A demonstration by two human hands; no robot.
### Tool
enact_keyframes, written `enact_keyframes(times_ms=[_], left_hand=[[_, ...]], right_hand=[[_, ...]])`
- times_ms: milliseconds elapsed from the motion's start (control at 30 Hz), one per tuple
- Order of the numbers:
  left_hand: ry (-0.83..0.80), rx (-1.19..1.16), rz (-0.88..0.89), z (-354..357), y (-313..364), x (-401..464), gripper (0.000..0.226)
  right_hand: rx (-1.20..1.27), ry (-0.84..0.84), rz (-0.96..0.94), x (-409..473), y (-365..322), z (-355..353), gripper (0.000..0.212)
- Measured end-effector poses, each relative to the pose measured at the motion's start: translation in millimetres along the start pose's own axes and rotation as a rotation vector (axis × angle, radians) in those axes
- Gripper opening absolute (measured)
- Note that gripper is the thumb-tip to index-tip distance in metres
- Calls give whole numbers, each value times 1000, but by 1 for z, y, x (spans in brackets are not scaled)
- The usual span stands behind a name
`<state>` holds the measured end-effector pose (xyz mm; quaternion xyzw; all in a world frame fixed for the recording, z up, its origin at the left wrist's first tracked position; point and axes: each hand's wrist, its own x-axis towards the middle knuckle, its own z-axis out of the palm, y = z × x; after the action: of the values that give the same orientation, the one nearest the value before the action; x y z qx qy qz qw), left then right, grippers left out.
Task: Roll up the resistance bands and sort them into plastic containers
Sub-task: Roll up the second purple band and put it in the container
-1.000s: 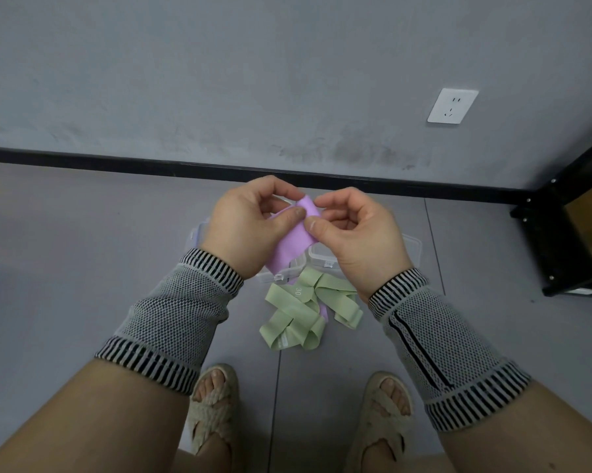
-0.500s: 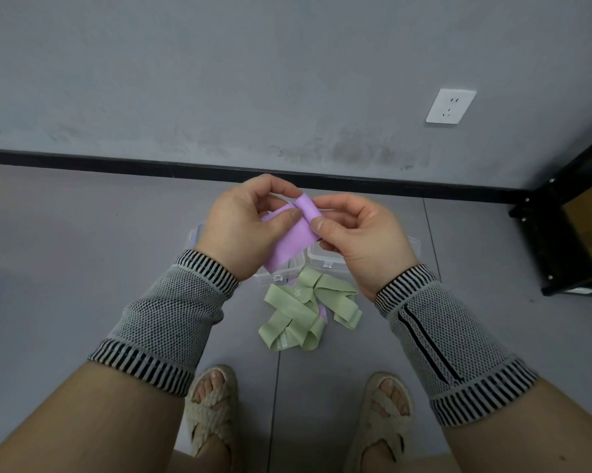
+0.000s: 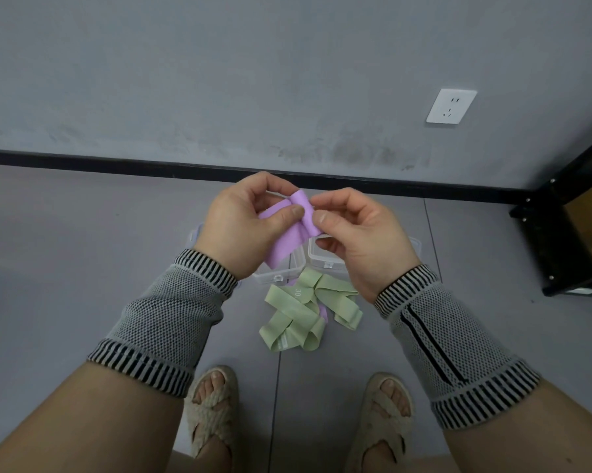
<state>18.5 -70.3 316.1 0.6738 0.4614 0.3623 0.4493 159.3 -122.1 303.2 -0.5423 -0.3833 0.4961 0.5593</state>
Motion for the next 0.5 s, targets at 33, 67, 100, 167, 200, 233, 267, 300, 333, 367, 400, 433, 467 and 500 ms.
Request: enact_keyframes(times_ms=[33, 67, 100, 167, 200, 233, 267, 300, 333, 367, 400, 433, 467, 500], left_hand=[[-7, -1, 1, 0, 0, 0, 17], [-11, 2, 4, 1, 0, 0, 17], [-15, 7, 5, 1, 0, 0, 17], [-20, 10, -7, 1, 0, 0, 17], [-19, 14, -19, 1, 0, 0, 19], [-16, 22, -33, 0, 0, 0, 21], [-12, 35, -48, 0, 0, 0, 23], [-13, 49, -61, -1, -1, 1, 24], [-22, 63, -71, -2, -1, 2, 24], [-34, 76, -80, -2, -1, 3, 24], [-45, 86, -84, -3, -2, 3, 24], [-53, 91, -88, -4, -2, 4, 24], [-58, 91, -88, -5, -2, 4, 24], [-64, 84, -88, -5, -1, 4, 24]], right_hand=[[8, 1, 9, 1, 0, -1, 17], [6, 1, 16, 1, 1, -2, 18], [-12, -6, 23, 2, 0, -3, 19], [-94, -30, 30, 1, 0, -4, 24], [-135, -39, 27, 1, 0, -4, 25], [-160, -37, 22, 1, 1, -5, 24], [-166, -26, 17, 1, 1, -5, 24], [-158, -4, 15, 1, 1, -5, 23], [-136, 22, 18, 2, 2, -5, 23], [-106, 47, 28, 2, 2, -6, 22], [-81, 66, 37, 3, 2, -7, 22], [-65, 78, 42, 3, 2, -8, 23], [-58, 85, 39, 3, 3, -8, 22], [-60, 91, 30, 3, 3, -7, 22]])
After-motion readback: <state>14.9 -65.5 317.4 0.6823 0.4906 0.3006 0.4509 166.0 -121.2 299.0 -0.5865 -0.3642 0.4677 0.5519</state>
